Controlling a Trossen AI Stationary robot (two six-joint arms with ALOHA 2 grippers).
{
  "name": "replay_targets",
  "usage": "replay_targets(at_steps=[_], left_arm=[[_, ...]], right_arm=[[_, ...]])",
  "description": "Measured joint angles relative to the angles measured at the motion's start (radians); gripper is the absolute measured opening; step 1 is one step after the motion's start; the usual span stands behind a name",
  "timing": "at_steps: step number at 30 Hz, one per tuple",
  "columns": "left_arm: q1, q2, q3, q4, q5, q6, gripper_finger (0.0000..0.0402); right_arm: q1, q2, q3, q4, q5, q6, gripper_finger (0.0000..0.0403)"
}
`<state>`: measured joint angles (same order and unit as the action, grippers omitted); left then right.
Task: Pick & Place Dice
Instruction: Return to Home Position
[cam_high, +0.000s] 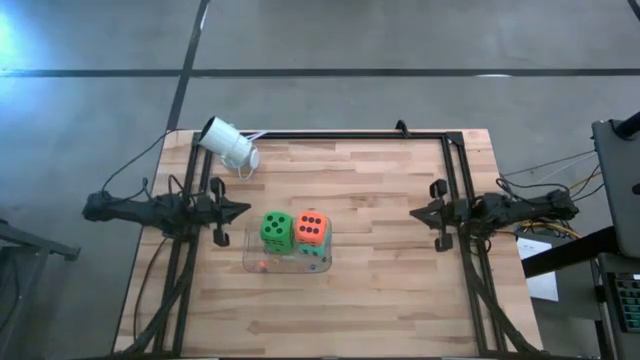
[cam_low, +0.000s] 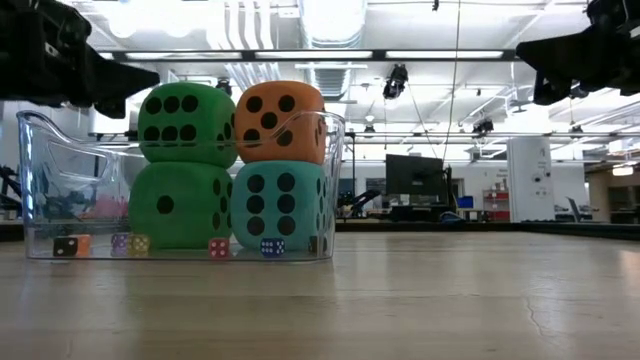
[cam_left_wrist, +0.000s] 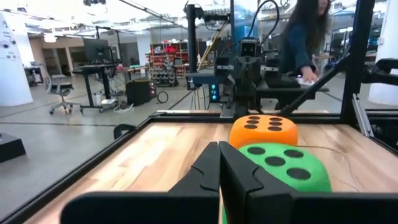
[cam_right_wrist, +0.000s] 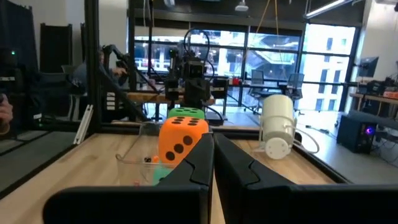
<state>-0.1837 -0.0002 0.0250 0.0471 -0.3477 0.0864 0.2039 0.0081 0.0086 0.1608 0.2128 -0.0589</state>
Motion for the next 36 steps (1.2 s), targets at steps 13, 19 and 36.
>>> replay_targets(at_steps=[13, 19, 36], left_arm=[[0.001, 0.002, -0.021, 0.019, 0.000, 0.056, 0.0001], [0.002, 0.002, -0.021, 0.018, 0.000, 0.074, 0.0001], [0.002, 0.005, -0.022, 0.017, 0.000, 0.070, 0.0001]], right_arm=[[0.000, 0.001, 0.000, -0.095, 0.123, -0.040, 0.0008], [0.000, 0.006, 0.000, -0.103, 0.155, -0.100, 0.0008], [0.000, 0.007, 0.000, -0.102, 0.157, -0.128, 0.0008]])
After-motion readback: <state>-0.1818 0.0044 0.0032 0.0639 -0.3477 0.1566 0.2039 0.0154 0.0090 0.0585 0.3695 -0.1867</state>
